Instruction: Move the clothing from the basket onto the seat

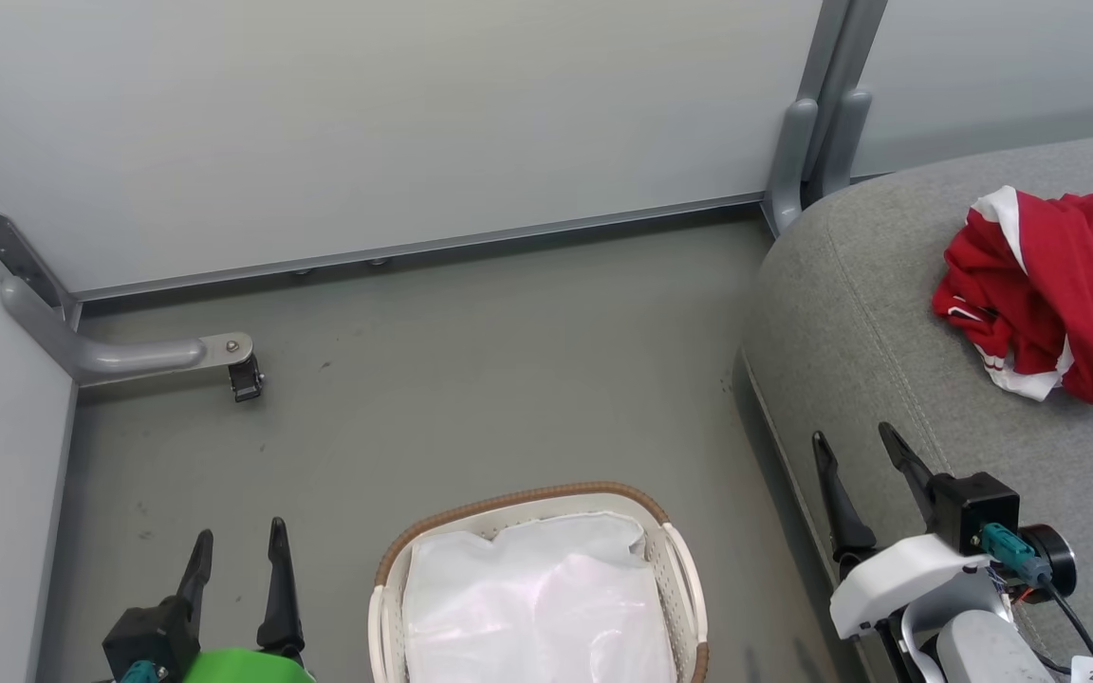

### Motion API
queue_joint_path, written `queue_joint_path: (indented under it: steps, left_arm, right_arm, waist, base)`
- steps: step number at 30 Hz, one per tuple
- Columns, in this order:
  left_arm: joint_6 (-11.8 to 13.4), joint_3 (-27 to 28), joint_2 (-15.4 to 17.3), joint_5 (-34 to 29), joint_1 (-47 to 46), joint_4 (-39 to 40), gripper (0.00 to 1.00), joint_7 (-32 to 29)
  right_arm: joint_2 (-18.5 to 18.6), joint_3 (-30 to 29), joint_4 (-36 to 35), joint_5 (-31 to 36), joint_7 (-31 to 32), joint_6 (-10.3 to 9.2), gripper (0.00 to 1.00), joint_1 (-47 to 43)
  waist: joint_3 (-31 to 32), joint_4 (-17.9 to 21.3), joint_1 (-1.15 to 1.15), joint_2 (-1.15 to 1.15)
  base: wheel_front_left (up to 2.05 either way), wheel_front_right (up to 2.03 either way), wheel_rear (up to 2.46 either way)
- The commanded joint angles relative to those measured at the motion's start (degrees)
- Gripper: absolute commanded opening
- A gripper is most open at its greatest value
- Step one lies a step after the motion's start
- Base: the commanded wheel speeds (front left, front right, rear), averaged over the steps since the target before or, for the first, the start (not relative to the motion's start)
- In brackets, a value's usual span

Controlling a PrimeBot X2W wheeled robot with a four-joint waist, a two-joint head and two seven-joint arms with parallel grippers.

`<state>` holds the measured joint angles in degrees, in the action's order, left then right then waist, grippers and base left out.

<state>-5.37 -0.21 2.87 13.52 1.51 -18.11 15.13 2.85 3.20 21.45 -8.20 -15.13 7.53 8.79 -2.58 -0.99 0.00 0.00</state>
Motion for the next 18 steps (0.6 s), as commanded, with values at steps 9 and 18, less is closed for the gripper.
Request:
queue_joint_path:
  steps: [9, 18]
  left_arm:
    - [-0.3, 0.7, -0.2, 4.8, -0.6, -2.0, 0.00, -1.6]
    - [-0.5, 1.3, -0.2, 14.1, -1.4, -1.0, 0.00, -3.9]
  right_arm:
    - [-0.3, -0.8, 1.4, -4.8, 1.5, 0.00, 0.00, -0.4]
    - [-0.3, -1.8, 0.0, -14.8, 3.9, -0.01, 0.00, -0.8]
  waist:
    - [0.2, 0.0, 0.00, 0.00]
    - [0.4, 0.1, 0.00, 0.00]
  base:
    - [0.00, 0.00, 0.00]
    - [0.00, 0.00, 0.00]
